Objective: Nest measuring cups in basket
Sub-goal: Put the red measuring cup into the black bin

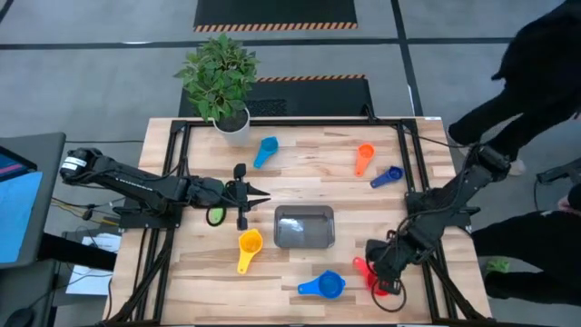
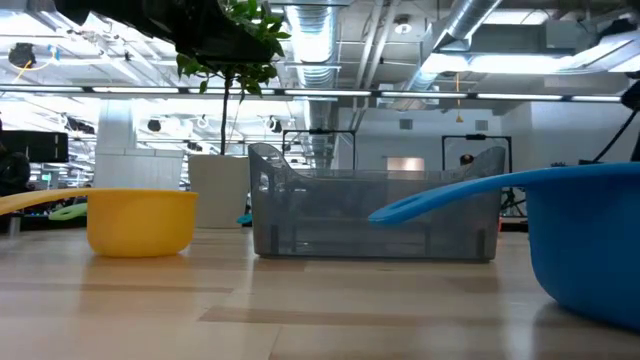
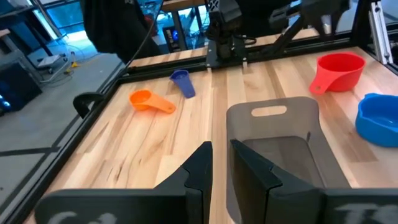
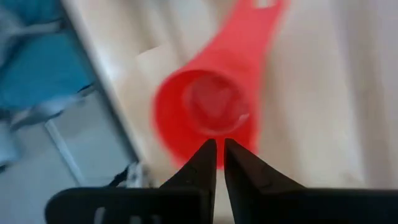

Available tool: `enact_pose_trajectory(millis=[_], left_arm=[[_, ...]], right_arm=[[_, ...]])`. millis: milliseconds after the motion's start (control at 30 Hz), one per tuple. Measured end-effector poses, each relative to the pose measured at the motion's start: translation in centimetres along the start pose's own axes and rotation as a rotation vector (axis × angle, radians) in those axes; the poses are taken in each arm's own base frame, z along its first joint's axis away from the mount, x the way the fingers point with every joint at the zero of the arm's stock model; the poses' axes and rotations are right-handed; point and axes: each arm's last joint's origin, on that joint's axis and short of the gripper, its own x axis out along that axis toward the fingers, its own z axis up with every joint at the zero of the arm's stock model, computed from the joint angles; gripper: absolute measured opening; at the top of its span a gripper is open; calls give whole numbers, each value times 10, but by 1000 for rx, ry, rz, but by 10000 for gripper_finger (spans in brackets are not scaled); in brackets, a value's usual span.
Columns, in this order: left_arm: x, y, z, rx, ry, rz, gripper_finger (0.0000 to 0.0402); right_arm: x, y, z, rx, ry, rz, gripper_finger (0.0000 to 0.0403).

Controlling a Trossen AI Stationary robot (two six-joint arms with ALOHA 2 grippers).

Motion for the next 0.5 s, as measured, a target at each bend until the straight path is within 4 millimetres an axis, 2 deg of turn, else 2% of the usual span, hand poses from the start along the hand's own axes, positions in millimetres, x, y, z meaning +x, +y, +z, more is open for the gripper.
enact_pose_trajectory(millis=[100,333,500], left_arm=[[0,0,0,16,0,0,46],[0,0,0,23,0,1,46],[0,0,0,23,0,2,46]], right_arm=[[9,-3,2,80,-2,-79,60],[30,0,3,81,113,-113,88],[31,-1,5,91,116,-118,129]])
